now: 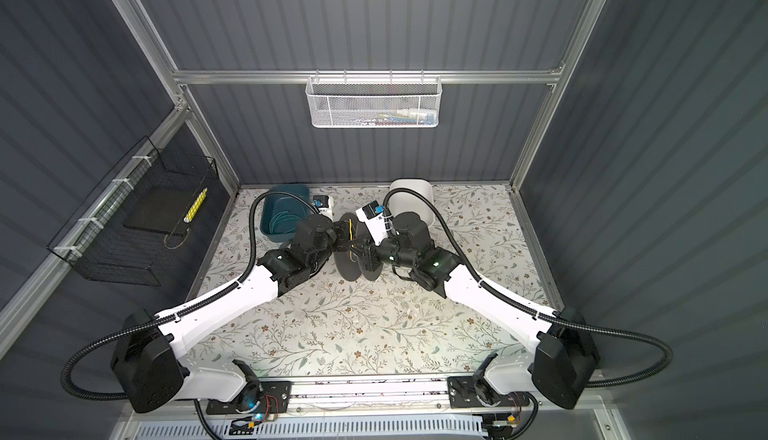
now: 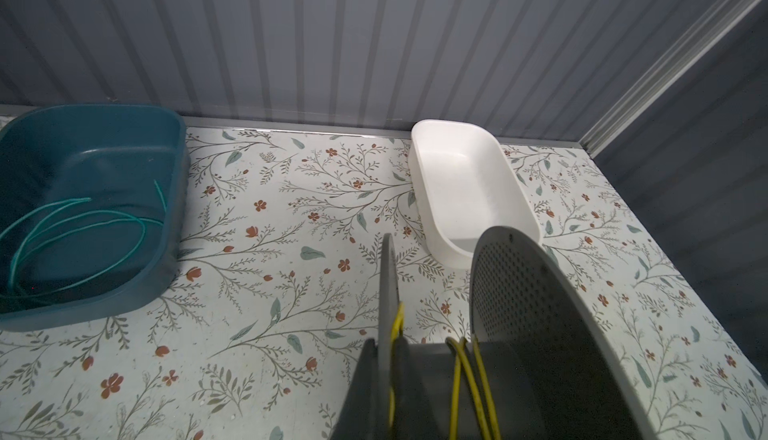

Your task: Wrap the cables

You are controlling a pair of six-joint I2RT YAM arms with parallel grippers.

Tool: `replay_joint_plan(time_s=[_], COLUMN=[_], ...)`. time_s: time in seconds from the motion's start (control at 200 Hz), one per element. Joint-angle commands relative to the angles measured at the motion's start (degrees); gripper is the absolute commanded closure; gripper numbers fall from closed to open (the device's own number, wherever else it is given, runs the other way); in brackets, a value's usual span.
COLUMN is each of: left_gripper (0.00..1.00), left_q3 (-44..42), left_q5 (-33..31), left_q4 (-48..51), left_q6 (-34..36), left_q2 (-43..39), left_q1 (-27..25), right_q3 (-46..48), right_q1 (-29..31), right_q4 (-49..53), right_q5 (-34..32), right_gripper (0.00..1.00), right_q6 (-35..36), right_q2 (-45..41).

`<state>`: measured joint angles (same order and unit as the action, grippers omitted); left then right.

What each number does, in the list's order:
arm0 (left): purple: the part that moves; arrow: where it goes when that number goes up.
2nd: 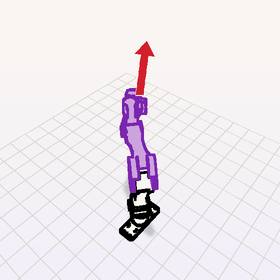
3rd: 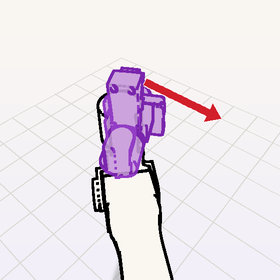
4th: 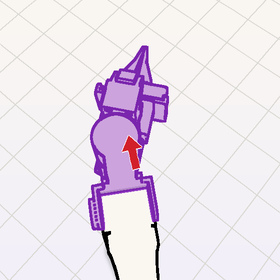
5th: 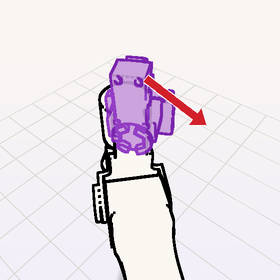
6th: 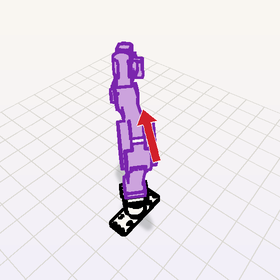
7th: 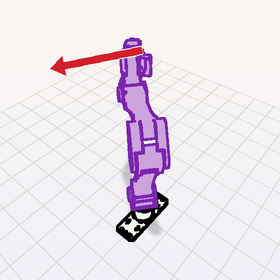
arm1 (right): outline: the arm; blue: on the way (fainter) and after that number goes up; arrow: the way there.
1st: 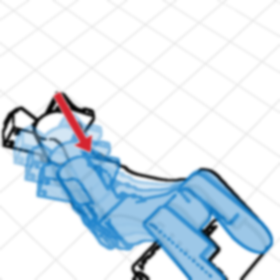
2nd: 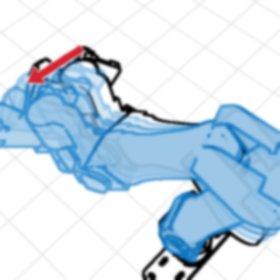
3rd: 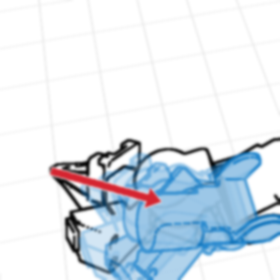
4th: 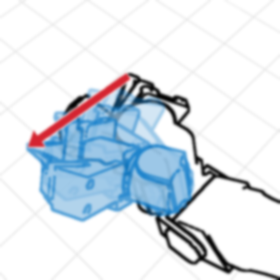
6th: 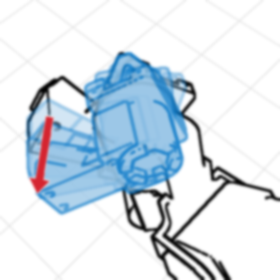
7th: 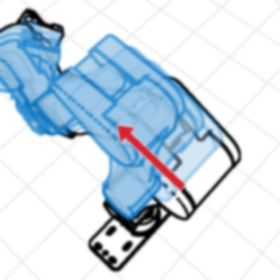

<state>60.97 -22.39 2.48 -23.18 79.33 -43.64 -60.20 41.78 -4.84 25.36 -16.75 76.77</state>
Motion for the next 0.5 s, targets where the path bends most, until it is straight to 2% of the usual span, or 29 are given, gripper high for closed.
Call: replay_joint_plan(time_s=[0.0,0.22,0.495], left_gripper=[1.0,1.0,1.0], left_q3=[-1.2,-1.5,-2.9], left_q5=[7.7,6.0,7.0], left_q4=[4.8,4.4,3.1], left_q6=[8.5,11.7,14.0], left_q2=[-1.6,-0.8,-0.3], left_q1=[-3.8,-3.9,-3.9], right_q3=[-2.3,-2.4,-0.6], right_q1=[-4.7,-6.4,-9.7], right_q4=[-10.2,-4.8,-6.0], right_q5=[-3.9,-3.5,-3.8], right_gripper=[1.0,1.0,1.0], right_q6=[-1.9,-0.1,-2.4], right_q2=[-2.0,-4.1,-5.8])
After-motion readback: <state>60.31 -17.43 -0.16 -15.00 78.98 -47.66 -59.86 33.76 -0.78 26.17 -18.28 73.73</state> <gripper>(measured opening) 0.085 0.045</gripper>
